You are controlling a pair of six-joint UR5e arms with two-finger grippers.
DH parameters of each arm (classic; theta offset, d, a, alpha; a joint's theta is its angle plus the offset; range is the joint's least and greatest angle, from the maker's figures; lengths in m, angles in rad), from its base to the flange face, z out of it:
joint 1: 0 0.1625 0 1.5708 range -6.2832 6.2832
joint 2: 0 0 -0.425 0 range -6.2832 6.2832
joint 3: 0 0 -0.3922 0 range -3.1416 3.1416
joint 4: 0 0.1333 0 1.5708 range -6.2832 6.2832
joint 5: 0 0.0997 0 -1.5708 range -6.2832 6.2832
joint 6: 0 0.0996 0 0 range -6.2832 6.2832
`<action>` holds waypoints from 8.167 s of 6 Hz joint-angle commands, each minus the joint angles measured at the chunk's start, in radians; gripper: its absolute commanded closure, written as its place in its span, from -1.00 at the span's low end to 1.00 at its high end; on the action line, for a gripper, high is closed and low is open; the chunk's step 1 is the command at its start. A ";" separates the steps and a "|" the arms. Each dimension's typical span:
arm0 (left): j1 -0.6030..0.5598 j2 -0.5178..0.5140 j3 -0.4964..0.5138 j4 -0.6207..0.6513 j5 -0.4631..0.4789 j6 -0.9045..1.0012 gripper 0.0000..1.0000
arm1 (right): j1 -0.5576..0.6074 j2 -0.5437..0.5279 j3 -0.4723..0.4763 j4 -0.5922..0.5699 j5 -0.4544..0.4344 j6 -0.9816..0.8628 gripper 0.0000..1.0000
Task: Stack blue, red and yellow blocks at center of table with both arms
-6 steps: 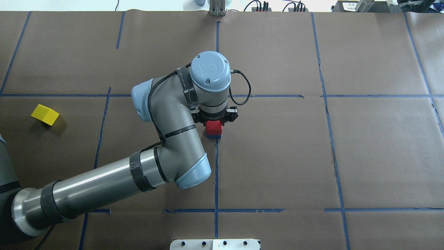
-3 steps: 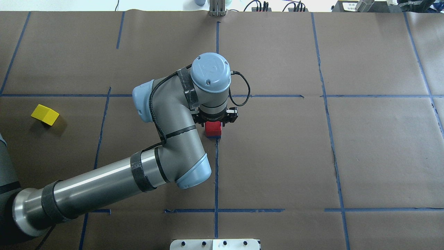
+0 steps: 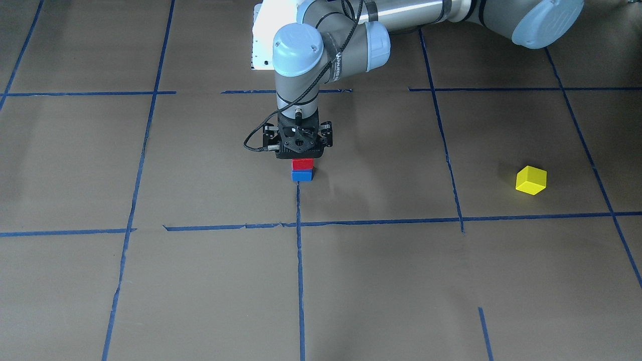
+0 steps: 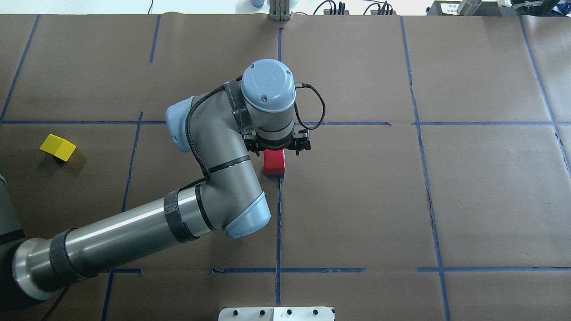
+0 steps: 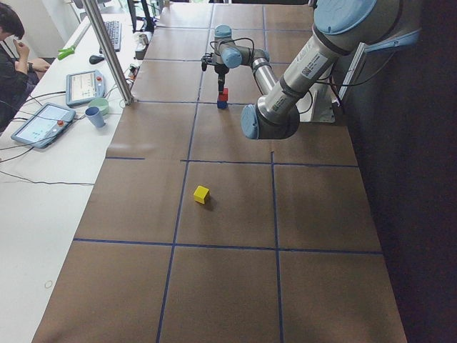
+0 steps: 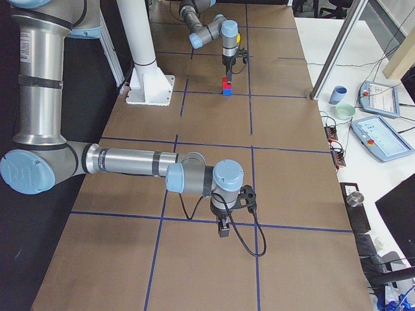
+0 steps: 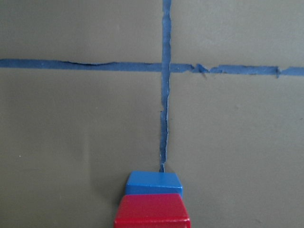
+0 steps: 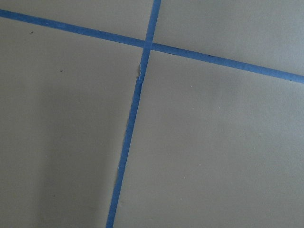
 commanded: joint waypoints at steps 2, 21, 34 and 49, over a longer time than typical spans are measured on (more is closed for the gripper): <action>-0.132 0.211 -0.200 0.020 -0.093 0.219 -1.00 | -0.002 0.000 0.000 0.000 0.000 0.000 -0.99; -0.434 0.760 -0.116 -0.404 -0.318 0.711 1.00 | 0.000 -0.009 -0.005 0.000 -0.002 -0.011 -1.00; -0.009 0.014 -0.057 0.096 -0.075 -0.053 1.00 | 0.000 -0.017 -0.005 0.000 0.000 -0.003 -1.00; -0.321 0.382 -0.434 0.248 -0.194 0.593 -1.00 | -0.002 -0.015 -0.007 0.002 -0.002 -0.003 -1.00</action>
